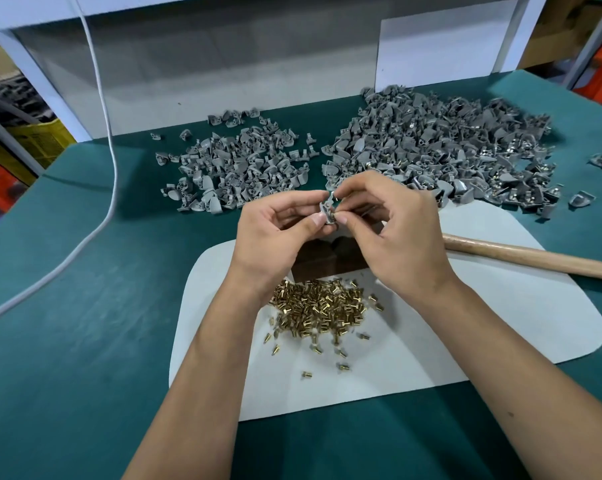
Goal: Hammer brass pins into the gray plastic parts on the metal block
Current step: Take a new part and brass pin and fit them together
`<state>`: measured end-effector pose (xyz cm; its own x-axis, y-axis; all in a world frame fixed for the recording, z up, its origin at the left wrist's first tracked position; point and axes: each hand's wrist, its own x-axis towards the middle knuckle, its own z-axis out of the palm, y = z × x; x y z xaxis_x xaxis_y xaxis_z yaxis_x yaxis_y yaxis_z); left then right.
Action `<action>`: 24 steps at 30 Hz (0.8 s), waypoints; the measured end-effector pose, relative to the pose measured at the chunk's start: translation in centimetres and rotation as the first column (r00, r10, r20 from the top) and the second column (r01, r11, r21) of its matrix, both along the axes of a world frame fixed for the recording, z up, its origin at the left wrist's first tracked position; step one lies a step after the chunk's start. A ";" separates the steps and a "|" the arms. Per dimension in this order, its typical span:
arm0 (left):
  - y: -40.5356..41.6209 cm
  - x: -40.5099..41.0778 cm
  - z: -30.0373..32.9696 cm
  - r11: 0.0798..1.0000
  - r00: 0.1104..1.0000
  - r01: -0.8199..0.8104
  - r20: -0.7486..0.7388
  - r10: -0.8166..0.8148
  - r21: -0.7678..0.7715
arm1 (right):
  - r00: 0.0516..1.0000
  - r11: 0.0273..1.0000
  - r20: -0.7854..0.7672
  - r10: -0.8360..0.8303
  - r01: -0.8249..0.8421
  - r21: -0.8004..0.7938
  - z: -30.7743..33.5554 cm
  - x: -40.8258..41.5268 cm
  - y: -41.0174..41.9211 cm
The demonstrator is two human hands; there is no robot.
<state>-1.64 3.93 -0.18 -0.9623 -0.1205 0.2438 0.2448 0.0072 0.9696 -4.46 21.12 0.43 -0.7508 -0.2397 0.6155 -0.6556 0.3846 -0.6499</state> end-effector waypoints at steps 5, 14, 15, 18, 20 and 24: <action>0.0 0.0 -0.1 0.999 0.999 0.031 0.016 -0.031 0.028 | 0.999 1.000 -0.037 0.000 0.000 0.001 -0.4 -0.1 0.0; 0.0 0.2 0.1 0.993 0.997 0.051 0.052 -0.056 0.102 | 0.989 0.996 -0.147 -0.004 0.017 0.091 -0.7 0.2 -0.5; 0.0 0.3 0.2 0.991 0.996 0.059 0.056 -0.066 0.117 | 0.988 0.995 -0.153 -0.001 0.016 0.093 -0.8 0.2 -0.4; 0.0 0.4 0.3 0.986 0.994 0.081 0.056 -0.090 0.143 | 0.984 0.996 -0.179 -0.004 0.020 0.084 -0.8 0.3 -0.2; 0.1 0.4 0.4 0.986 0.994 0.085 0.053 -0.093 0.144 | 0.979 0.996 -0.204 -0.015 0.031 0.080 -0.9 0.3 -0.2; 0.4 0.5 0.4 0.991 0.996 0.073 0.046 -0.079 0.116 | 0.978 0.997 -0.208 -0.020 0.035 0.070 -1.0 0.4 -0.2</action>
